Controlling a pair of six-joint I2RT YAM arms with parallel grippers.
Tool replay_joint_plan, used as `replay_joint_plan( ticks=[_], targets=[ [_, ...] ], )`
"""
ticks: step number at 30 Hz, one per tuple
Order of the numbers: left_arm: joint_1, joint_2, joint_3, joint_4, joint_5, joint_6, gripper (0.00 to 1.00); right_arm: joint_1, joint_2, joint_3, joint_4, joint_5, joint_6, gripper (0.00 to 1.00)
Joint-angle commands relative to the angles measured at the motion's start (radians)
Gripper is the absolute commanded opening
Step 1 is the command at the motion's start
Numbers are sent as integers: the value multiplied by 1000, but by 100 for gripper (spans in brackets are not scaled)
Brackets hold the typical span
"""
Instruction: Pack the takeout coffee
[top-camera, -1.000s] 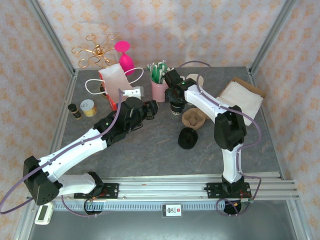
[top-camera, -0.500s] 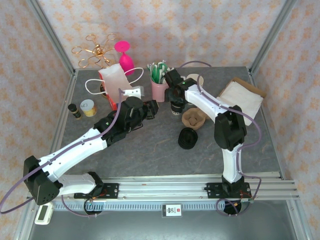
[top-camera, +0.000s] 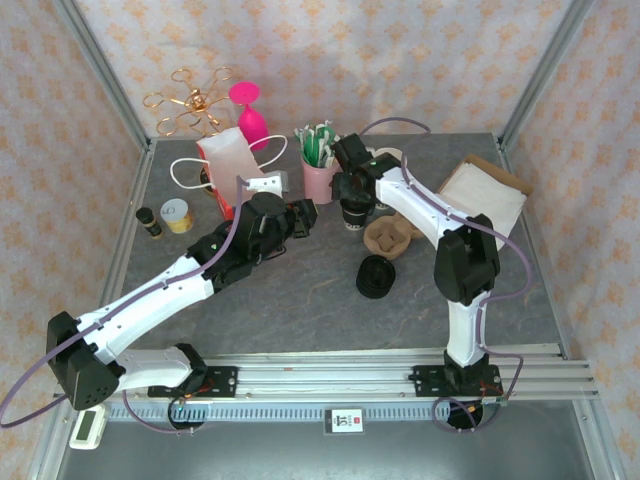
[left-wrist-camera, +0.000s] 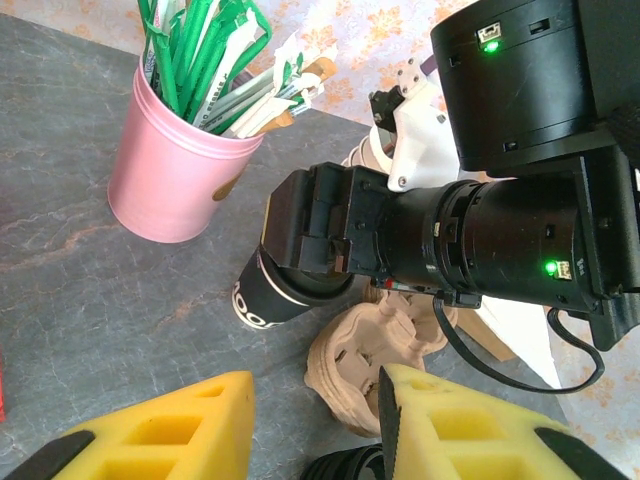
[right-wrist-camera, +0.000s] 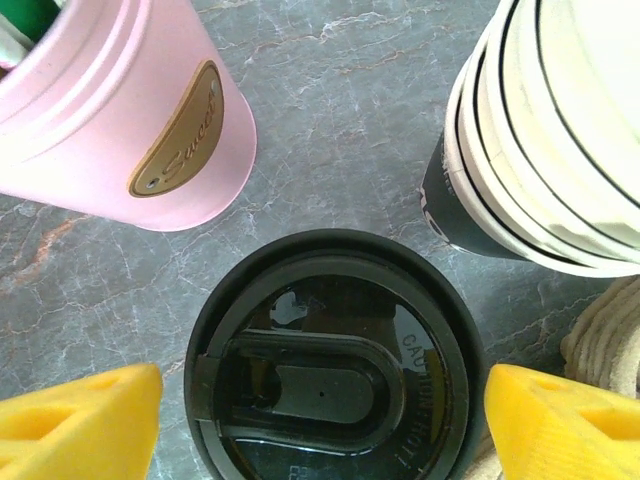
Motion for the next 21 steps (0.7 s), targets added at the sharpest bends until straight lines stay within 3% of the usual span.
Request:
replay_joint_plan(
  ticks=[1,10,17,21],
  targets=[
    [9,-7,29,-21,-6,19,37,-12,3,17,-32,15,-1,79],
    [9,-3,29,-18,-5,25,37,-12,53,19,-45,25,-18,66],
    [9,1,38,-22,1,28,37,-10,57,-23,-24,-8,-20,66],
    [9,6,50,-26,1,33,37,-8,41,59,-37,-24,-21,69]
  ],
)
